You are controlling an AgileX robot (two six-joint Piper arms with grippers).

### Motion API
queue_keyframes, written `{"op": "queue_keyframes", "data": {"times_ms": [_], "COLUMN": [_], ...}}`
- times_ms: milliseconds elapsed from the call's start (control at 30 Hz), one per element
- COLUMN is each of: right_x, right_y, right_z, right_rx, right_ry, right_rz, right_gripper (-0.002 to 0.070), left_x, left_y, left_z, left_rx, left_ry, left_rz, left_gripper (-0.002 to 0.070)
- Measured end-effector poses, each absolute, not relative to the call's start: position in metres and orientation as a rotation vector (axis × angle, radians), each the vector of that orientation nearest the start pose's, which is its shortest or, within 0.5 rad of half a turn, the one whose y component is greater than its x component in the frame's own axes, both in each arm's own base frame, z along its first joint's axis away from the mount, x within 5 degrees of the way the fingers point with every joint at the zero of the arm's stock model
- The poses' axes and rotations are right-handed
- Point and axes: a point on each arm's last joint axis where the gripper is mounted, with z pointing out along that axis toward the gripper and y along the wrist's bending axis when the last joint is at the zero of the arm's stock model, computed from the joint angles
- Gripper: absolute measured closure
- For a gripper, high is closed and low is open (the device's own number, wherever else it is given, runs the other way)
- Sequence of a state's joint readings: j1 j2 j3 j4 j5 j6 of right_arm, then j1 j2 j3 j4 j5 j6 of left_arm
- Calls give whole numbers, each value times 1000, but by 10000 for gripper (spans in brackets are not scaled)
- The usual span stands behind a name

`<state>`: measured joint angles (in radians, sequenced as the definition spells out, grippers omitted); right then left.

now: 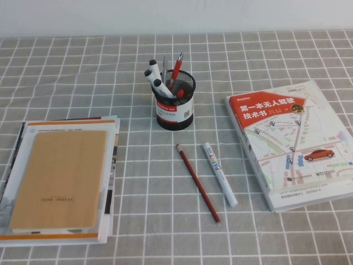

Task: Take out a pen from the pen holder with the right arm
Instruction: 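Take a marker out of the pen holder and lay it on the table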

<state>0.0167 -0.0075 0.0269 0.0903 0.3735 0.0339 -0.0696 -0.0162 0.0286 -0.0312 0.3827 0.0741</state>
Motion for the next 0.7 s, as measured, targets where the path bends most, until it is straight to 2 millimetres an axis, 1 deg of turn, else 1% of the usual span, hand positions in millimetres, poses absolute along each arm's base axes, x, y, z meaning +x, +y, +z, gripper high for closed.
{"op": "queue_keyframes", "data": {"times_ms": [67,200,400,500,700], "right_x": [53,55,57,57,57], "right_y": [4,4,4,3,2], "right_z": [172,181,196,200,204], "right_rx": [75,111,301,399,459], "right_ry": [1864,1767,1578,1515,1464], "right_rz": [127,172,378,474,522], "right_gripper": [689,689,689,689,689], "left_x": [52,52,52,52,52], "left_y": [-5,-5,-5,-5,-5], "left_z": [170,170,170,170,170], "left_rx": [116,116,116,116,116], "left_ry": [1875,1875,1875,1875,1875], "left_rz": [-28,-28,-28,-28,-28], "left_gripper": [678,678,678,678,678]}}
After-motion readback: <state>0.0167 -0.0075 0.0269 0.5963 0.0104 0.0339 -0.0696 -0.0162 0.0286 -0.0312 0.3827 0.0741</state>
